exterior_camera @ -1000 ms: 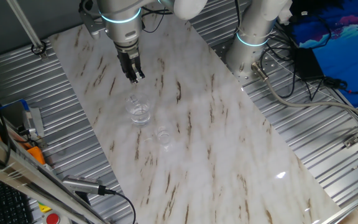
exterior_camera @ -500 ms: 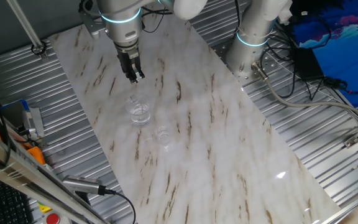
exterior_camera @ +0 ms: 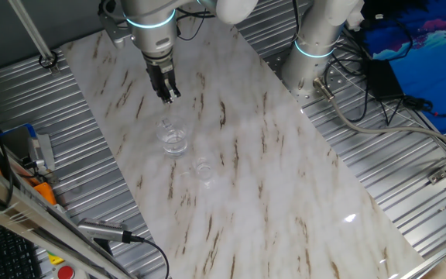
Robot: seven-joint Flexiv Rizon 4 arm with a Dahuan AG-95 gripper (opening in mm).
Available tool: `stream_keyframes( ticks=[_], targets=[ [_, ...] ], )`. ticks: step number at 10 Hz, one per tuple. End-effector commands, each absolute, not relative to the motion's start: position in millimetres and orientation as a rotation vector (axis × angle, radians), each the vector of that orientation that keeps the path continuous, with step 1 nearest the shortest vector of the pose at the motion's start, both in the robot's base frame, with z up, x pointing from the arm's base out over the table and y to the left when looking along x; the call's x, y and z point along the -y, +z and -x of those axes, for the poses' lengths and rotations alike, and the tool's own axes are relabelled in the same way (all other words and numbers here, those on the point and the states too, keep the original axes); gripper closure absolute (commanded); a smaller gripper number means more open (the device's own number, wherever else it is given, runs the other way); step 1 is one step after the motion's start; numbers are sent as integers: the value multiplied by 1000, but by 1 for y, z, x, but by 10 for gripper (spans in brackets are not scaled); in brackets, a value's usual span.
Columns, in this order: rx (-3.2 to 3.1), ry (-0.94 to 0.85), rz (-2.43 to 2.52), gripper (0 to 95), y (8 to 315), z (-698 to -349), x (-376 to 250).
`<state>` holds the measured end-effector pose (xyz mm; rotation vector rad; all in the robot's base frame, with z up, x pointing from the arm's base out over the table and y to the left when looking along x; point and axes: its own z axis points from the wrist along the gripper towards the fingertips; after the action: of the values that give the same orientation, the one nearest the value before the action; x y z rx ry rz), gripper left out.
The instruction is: Pour the water from one cup into another empty cup
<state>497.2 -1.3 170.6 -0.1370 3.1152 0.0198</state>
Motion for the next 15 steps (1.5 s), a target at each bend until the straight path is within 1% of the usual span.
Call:
stream_keyframes(
  ticks=[1,3,5,9,13,15],
  targets=[
    [-3037,-2,729,950,172,-496,2],
    [-2919,-6,1094,950,171,-496,1],
    [-2860,-62,1269,950,172,-498,1],
    [-2625,-49,1715,950,176,-508,0],
    [-2550,-19,1804,950,182,-524,-2],
    [-2542,-1,1803,570,182,-531,-7]
  ],
)
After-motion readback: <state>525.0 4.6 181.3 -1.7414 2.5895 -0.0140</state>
